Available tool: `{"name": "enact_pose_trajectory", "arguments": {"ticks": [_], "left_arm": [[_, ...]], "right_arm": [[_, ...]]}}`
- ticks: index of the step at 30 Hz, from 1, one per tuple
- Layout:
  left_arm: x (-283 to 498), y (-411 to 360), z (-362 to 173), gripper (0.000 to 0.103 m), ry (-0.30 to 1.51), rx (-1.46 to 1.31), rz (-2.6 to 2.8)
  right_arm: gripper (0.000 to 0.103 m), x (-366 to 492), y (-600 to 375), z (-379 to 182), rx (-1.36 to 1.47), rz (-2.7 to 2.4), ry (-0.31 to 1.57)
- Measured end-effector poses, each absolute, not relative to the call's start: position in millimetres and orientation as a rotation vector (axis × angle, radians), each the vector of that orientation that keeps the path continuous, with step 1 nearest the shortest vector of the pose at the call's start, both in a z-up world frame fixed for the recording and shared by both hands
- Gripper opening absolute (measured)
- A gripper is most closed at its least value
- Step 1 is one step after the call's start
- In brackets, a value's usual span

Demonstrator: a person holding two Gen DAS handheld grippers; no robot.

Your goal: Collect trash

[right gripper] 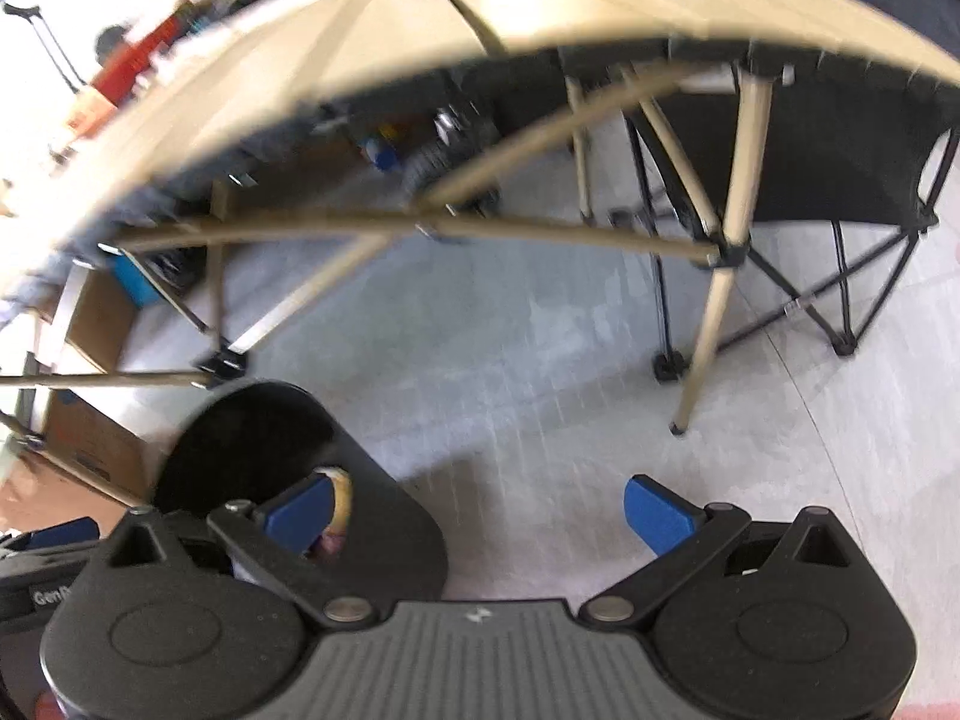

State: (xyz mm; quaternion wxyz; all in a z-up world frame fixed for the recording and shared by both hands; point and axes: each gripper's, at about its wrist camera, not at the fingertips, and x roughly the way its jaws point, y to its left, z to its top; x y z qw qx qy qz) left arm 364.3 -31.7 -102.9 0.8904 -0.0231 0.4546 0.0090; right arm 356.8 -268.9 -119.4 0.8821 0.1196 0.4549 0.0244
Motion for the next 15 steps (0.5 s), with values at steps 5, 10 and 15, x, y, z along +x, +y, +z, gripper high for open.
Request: {"name": "enact_pose_trajectory", "arguments": {"ticks": [5, 10, 15], "left_arm": [[299.8, -15.4, -47.2, 0.103, 0.708, -0.013, 0.034], [234.8, 7.7, -23.5, 0.103, 0.596, 0.011, 0.069], [187.3, 25.0, -19.6, 0.103, 0.551, -0.002, 0.074]], "right_arm": [[0.103, 294.3, -249.3, -80.5, 0.161, 0.158, 0.780], [0.103, 229.5, -231.8, -62.2, 0.096, 0.241, 0.706], [0.103, 182.5, -218.1, -46.3, 0.060, 0.287, 0.631]]}}
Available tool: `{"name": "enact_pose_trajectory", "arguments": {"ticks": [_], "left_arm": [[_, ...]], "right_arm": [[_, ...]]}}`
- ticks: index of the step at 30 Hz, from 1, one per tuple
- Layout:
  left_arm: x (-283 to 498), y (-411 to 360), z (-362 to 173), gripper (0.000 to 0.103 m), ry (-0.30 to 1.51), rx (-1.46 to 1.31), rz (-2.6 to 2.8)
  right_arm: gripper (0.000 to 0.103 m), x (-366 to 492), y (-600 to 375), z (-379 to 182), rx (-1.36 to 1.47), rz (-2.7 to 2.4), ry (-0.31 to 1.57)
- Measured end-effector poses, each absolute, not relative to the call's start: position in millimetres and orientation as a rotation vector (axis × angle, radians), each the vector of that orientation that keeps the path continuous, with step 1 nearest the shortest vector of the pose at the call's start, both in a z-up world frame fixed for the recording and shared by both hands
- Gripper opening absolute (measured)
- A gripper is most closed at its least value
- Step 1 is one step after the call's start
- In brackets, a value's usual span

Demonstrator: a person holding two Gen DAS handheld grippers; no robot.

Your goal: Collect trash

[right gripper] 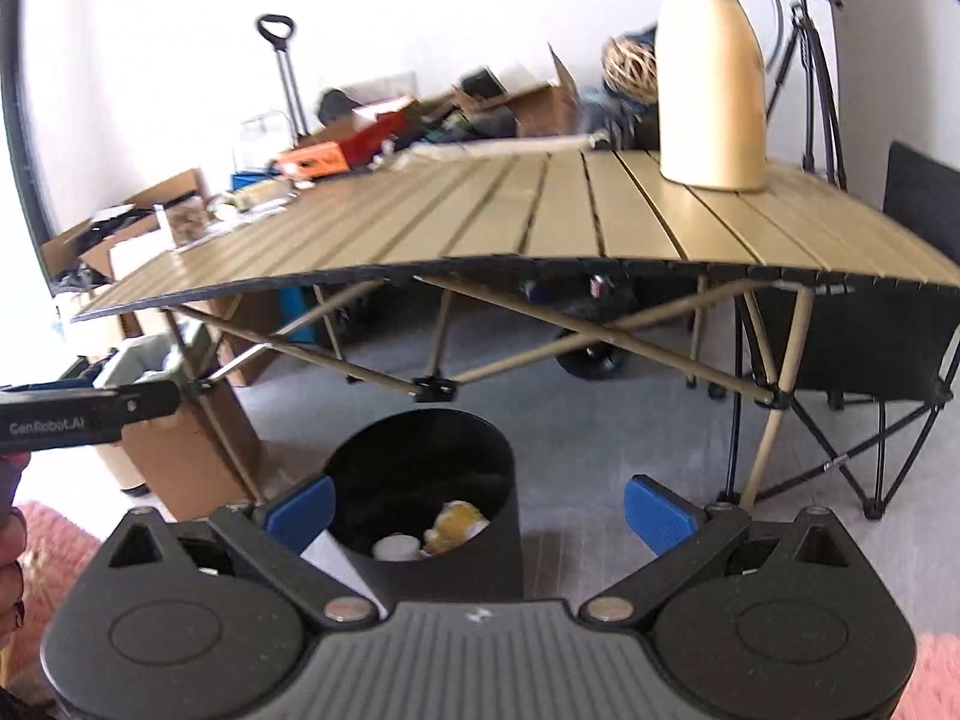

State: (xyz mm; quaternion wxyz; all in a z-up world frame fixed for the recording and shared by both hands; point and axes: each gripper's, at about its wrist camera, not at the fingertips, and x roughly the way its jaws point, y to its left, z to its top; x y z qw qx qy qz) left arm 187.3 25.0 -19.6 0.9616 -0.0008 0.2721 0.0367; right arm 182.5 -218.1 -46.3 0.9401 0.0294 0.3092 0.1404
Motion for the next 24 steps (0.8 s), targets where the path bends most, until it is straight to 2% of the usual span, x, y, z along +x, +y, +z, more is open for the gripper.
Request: {"name": "enact_pose_trajectory", "arguments": {"ticks": [11, 24], "left_arm": [[124.5, 30.1, -25.2, 0.103, 0.524, 0.008, 0.048], [116.7, 29.3, -22.6, 0.103, 0.509, -0.003, 0.050]], "right_arm": [[0.103, 131.4, -213.2, -33.4, 0.032, 0.289, 0.585], [0.103, 123.3, -216.9, -33.8, 0.033, 0.283, 0.579]]}}
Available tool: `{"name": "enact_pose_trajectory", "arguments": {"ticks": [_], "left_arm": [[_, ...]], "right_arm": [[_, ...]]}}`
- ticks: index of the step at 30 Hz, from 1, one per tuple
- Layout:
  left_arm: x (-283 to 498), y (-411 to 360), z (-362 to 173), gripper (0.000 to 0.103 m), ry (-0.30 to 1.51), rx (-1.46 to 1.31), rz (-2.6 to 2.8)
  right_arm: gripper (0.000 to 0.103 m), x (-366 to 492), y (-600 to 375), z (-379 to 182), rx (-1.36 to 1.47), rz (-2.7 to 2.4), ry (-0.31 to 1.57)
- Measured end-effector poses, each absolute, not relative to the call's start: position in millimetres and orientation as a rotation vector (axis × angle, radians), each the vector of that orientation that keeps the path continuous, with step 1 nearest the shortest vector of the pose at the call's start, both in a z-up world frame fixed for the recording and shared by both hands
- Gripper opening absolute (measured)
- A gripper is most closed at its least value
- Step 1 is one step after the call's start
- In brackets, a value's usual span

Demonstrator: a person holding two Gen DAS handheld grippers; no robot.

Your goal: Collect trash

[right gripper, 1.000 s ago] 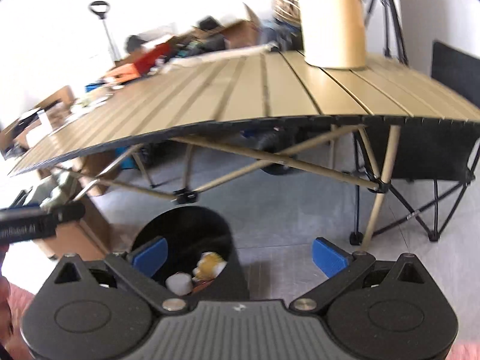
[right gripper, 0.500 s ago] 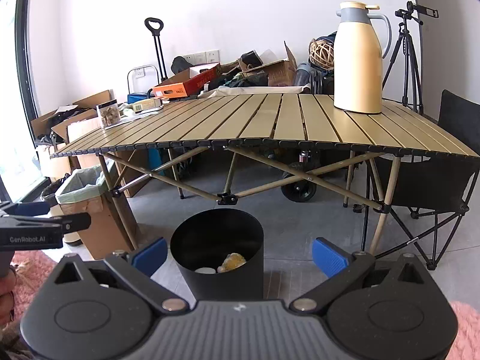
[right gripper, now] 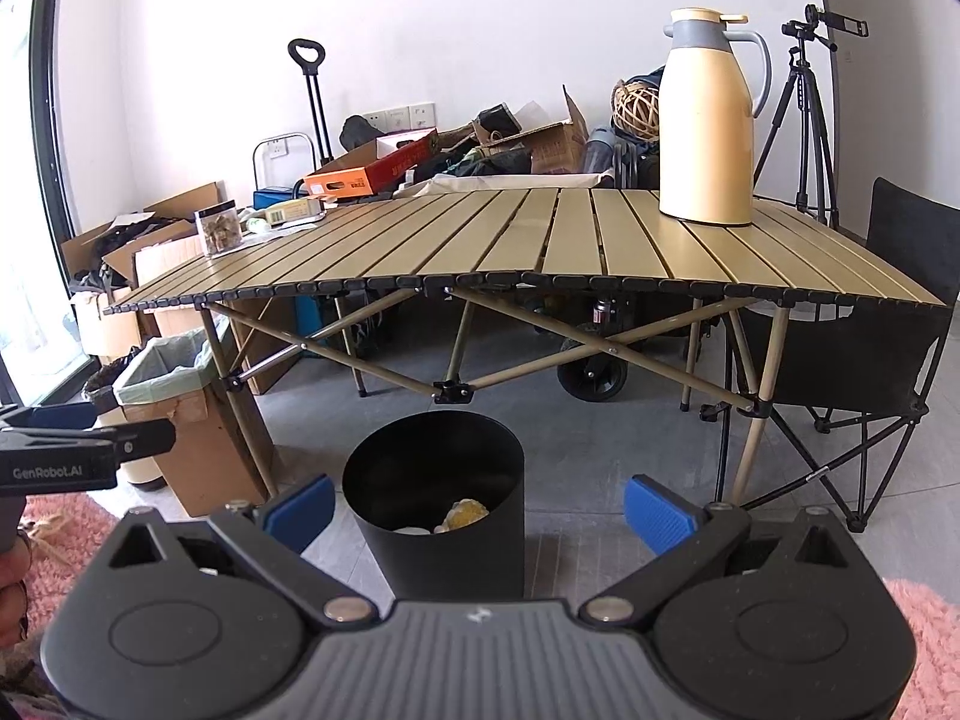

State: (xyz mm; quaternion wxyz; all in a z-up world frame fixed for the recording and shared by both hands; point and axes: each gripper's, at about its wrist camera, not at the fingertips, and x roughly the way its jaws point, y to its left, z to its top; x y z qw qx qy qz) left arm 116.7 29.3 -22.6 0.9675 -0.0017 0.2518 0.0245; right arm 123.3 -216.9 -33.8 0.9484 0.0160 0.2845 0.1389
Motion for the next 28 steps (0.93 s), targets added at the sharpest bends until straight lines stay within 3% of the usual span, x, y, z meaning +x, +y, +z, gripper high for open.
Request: {"name": "enact_pose_trajectory", "arguments": {"ticks": [28], "left_arm": [[113.0, 29.4, -18.7, 0.103, 0.473, 0.005, 0.057]], "right_arm": [[0.103, 126.0, -215.0, -33.9, 0.023, 0.292, 0.576]]}}
